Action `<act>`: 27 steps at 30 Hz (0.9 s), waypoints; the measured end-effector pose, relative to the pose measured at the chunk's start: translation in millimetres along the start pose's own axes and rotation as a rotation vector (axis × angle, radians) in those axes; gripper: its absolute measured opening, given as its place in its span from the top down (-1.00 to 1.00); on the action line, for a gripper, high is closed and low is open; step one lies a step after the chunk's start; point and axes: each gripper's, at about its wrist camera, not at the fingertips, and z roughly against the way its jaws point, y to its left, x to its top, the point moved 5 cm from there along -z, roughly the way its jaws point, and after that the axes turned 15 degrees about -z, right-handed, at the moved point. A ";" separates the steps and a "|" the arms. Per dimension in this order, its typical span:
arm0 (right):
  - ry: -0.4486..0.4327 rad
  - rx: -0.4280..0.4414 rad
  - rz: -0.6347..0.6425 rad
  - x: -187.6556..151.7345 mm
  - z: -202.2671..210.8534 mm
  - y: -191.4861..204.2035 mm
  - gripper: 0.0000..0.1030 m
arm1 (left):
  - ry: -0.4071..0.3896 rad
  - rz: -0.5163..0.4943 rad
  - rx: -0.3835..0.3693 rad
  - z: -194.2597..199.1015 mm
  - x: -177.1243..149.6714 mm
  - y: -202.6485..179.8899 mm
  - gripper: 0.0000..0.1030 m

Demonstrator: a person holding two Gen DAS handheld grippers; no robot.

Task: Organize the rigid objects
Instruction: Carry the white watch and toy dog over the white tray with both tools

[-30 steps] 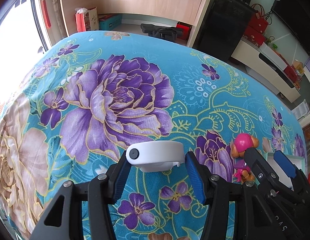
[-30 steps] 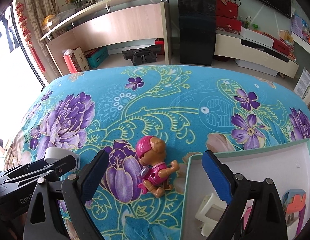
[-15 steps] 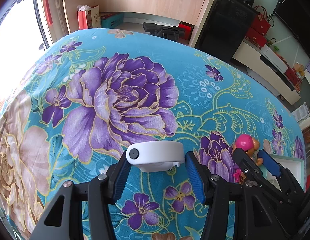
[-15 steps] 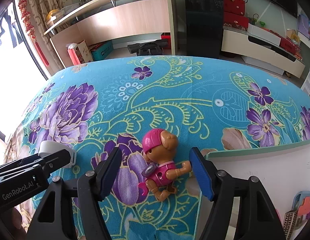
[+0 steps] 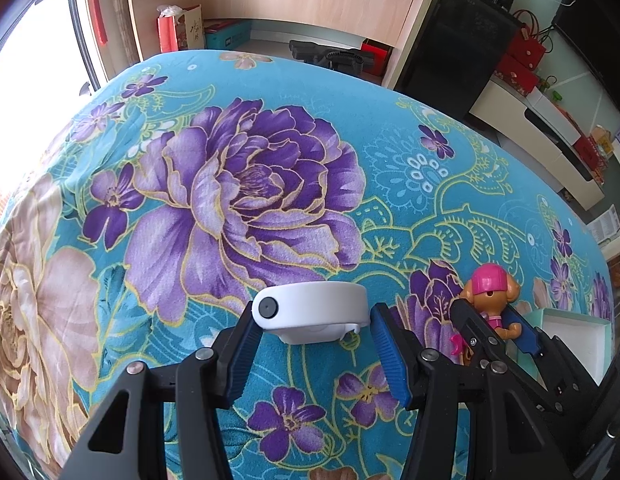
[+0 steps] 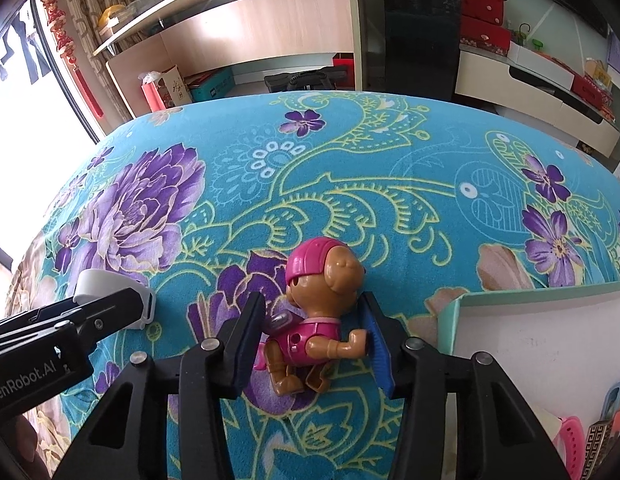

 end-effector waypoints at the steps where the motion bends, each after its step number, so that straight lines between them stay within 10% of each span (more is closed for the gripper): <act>1: -0.002 -0.004 0.003 -0.1 -0.5 0.2 0.04 | 0.001 -0.002 0.002 -0.2 0.0 -0.2 -0.13; 27: -0.086 0.032 -0.079 -0.7 65.4 -10.6 0.05 | -0.063 -0.066 -0.048 29.4 2.1 -27.1 -0.14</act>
